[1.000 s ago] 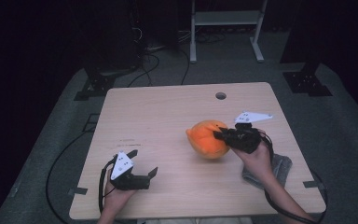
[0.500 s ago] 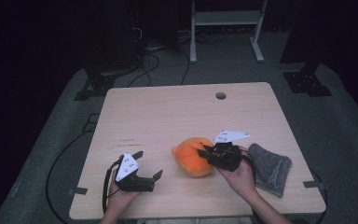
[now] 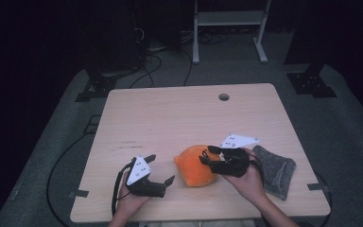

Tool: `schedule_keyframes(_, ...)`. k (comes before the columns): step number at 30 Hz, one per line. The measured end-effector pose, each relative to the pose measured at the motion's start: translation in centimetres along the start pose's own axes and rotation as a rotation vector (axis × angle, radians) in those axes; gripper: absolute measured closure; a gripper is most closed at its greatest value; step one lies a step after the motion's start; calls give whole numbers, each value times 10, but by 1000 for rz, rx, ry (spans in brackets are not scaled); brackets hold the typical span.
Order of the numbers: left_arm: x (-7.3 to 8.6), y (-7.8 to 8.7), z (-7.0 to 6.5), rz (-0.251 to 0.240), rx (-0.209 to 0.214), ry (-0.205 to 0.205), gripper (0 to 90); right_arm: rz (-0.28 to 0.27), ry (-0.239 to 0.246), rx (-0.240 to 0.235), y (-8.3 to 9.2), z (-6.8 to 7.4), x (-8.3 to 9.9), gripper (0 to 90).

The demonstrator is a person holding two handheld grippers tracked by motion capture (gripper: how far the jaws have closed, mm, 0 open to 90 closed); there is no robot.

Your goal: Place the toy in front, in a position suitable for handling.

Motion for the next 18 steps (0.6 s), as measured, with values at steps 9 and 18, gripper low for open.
schedule_keyframes(9, -16, -12, -26, -15, 117, -4, 156, 27, -112, 40, -6, -54, 4, 685)
schedule_keyframes(18, -14, -36, -30, 61, 227, 96, 77, 79, -159, -38, 1, -47, 26, 711)
Point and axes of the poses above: each handheld gripper's, and its own axes: y roughly backward along the jaws, x roughly out of its underside, z roughly to its left, the point moved 6 cm from there along -y, roughly forward along the jaws, and after that the axes turned 7 degrees about -x, right-handed, at the moved point
